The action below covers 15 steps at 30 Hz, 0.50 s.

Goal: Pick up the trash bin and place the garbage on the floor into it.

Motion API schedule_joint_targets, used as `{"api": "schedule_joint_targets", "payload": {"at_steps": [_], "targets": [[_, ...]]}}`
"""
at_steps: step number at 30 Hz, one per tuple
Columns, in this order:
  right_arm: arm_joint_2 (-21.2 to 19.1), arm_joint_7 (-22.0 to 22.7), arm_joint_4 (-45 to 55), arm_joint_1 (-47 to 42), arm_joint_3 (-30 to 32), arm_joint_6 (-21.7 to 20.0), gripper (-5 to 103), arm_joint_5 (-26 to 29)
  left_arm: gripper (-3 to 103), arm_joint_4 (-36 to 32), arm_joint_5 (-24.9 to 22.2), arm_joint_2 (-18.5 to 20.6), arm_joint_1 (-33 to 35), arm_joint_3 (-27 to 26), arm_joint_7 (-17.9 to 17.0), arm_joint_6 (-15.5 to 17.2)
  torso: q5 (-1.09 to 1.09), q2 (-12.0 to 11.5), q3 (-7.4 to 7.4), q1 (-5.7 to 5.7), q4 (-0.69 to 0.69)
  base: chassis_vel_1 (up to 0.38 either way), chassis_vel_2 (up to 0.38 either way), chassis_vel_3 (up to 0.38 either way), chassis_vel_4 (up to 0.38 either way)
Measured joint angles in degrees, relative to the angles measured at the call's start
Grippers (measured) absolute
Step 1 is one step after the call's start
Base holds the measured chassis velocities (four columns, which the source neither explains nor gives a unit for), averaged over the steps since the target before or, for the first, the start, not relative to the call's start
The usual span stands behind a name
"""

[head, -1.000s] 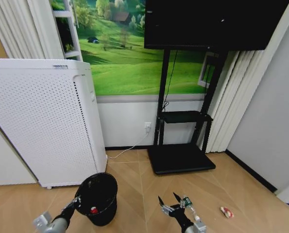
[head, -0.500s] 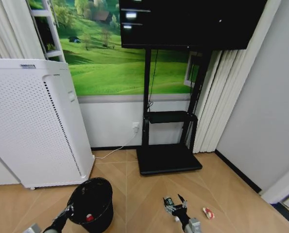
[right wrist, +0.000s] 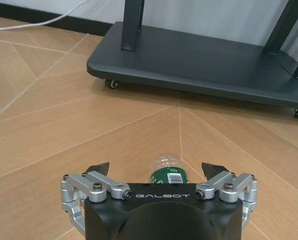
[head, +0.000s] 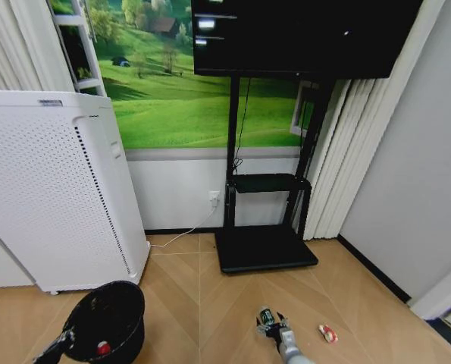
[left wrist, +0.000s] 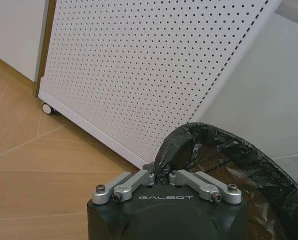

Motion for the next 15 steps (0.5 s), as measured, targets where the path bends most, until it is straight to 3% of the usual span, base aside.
{"api": "schedule_joint_targets", "payload": {"at_steps": [4, 15], "targets": [[0.4, 1.5, -4.3, 3.9, -2.0, -2.0, 100, 0.1, 7, 0.2, -0.2, -0.4, 0.1, 0.0, 0.5, -0.3, -0.01, 0.0, 0.00, 0.00, 0.00, 0.000, 0.000, 0.000, 0.000], [1.3, 0.8, -15.9, 9.6, -3.1, -1.7, 100, -2.4, 7, -0.7, 0.0, -0.8, -0.8, 2.1, -0.1, -0.1, -0.01, 0.0, 0.00, 0.00, 0.01, 0.000, 0.000, 0.000, 0.000]]}}
